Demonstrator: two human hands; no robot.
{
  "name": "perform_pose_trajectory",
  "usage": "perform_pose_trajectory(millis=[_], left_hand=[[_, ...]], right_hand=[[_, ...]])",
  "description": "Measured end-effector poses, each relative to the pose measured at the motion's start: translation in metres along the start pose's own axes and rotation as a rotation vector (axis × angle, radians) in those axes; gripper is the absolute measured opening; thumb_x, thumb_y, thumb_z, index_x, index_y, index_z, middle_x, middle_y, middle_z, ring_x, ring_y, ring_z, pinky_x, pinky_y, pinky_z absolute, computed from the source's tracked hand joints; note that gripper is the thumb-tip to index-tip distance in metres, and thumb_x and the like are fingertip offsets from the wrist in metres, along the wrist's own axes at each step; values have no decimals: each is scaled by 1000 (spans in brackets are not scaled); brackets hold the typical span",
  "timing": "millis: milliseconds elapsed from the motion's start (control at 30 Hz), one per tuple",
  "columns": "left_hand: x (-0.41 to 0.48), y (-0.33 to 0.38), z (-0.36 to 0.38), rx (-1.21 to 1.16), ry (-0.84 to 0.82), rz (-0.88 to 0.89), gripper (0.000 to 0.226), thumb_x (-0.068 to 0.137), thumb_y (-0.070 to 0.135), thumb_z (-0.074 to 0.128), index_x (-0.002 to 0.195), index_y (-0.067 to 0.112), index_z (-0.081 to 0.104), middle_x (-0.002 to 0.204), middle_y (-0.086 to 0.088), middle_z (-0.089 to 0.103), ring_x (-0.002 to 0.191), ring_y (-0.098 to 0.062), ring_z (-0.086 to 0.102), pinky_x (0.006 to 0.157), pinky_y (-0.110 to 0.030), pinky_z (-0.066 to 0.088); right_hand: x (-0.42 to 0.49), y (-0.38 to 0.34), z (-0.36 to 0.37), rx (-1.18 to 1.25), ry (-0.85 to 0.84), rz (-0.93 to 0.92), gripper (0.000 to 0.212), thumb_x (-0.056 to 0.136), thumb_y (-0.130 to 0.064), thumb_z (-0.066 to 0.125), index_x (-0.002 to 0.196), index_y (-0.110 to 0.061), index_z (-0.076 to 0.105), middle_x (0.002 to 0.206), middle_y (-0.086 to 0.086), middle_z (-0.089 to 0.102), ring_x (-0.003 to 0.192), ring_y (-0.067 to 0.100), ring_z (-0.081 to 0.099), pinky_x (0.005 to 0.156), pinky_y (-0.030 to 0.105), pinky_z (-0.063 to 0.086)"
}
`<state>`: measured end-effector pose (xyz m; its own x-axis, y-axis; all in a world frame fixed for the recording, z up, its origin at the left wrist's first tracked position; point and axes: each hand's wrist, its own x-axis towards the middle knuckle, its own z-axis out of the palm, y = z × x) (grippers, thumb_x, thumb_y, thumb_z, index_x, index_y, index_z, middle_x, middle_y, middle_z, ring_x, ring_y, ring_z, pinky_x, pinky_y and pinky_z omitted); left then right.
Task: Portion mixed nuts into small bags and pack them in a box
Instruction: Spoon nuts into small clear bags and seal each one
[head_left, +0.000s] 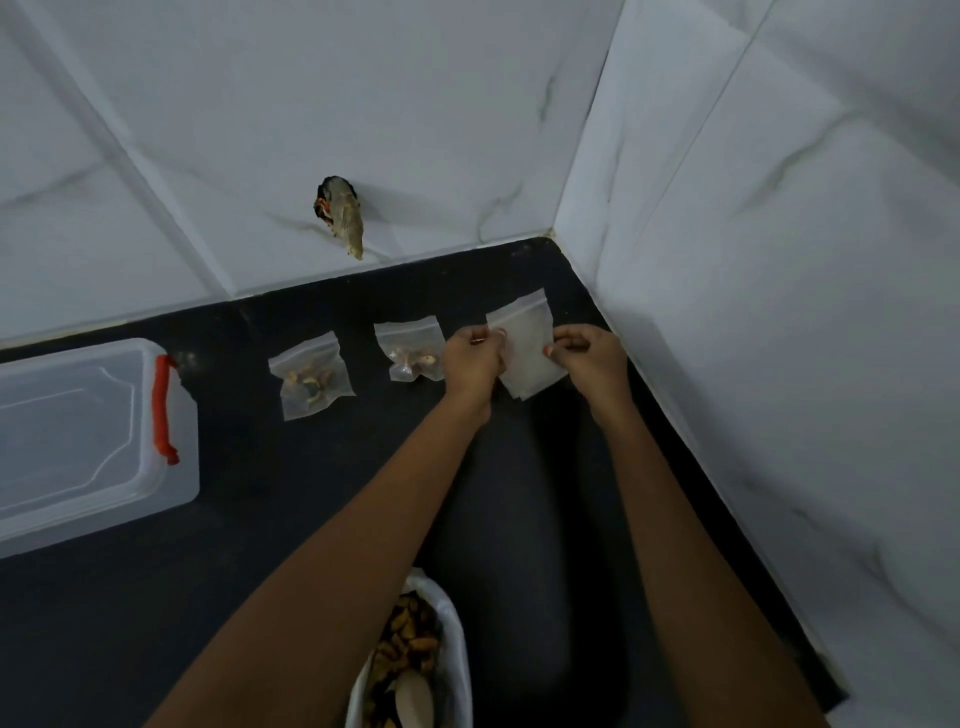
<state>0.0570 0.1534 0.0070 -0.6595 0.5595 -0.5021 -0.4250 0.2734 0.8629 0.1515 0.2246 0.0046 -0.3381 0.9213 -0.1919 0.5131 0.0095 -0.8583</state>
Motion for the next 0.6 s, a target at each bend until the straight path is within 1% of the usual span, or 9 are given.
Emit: perform_pose_trajectory(millis=[67,133,200,267,333,400,467,533,600], left_hand=[[-17,4,-13,-78,-36,-20,13,94,12,50,106,8,53,108,-11,59,100,-20,60,79,-29,54],[-38,5,-27,-100,-45,23,18,93,12,51,110,7,53,112,-9,60,102,-19,61,73,-25,55],[-58,3,-44,-78,-46,90,18,92,12,53,110,8,54,111,-6,61,100,-16,63,71,-23,56],[-81,0,-64,-49,-52,152,18,91,12,53,109,10,56,107,-4,63,97,-14,64,70,-22,57],[-106,-6,-84,-14,-67,184,16,91,12,53,106,12,57,103,-1,65,93,-11,66,70,-21,57],[-128,-12,-100,30,-84,180,12,90,12,54,101,16,58,99,-1,67,89,-9,66,67,-20,56],[-147,-19,-116,109,-96,164,10,90,13,54,97,18,59,97,0,67,88,-8,66,67,-19,55],[-161,-27,-129,208,-122,158,9,90,13,55,94,19,60,95,-1,68,86,-7,66,68,-19,55],[-176,-36,-141,295,-148,170,11,90,14,56,89,24,60,90,4,67,82,-4,65,64,-16,52]], right_hand=[[-15,-7,-3,34,-32,-4,27,80,-5,66,108,-7,62,95,2,60,86,10,56,69,14,43],[-35,-12,-9,86,-61,-21,28,80,-5,67,107,-8,62,93,0,60,86,9,56,69,12,44],[-57,-16,-14,121,-100,-31,25,80,-8,67,105,-12,62,91,-3,59,84,6,56,71,13,44],[-81,-18,-19,146,-155,-32,20,82,-14,66,101,-16,61,95,-4,60,88,4,56,73,15,46],[-106,-21,-22,158,-187,-29,18,83,-17,65,101,-18,61,97,-6,60,90,2,57,70,13,46],[-127,-23,-23,158,-196,-49,18,83,-17,65,100,-19,62,95,-9,62,86,-2,58,63,7,47],[-150,-23,-20,167,-216,-62,17,82,-17,65,99,-21,62,93,-10,63,84,-4,59,62,2,45],[-169,-22,-16,178,-230,-67,18,82,-16,65,99,-23,61,94,-9,63,86,-2,60,64,3,46],[-188,-19,-11,187,-263,-71,22,82,-15,66,101,-24,61,97,-6,63,89,0,60,68,5,48]])
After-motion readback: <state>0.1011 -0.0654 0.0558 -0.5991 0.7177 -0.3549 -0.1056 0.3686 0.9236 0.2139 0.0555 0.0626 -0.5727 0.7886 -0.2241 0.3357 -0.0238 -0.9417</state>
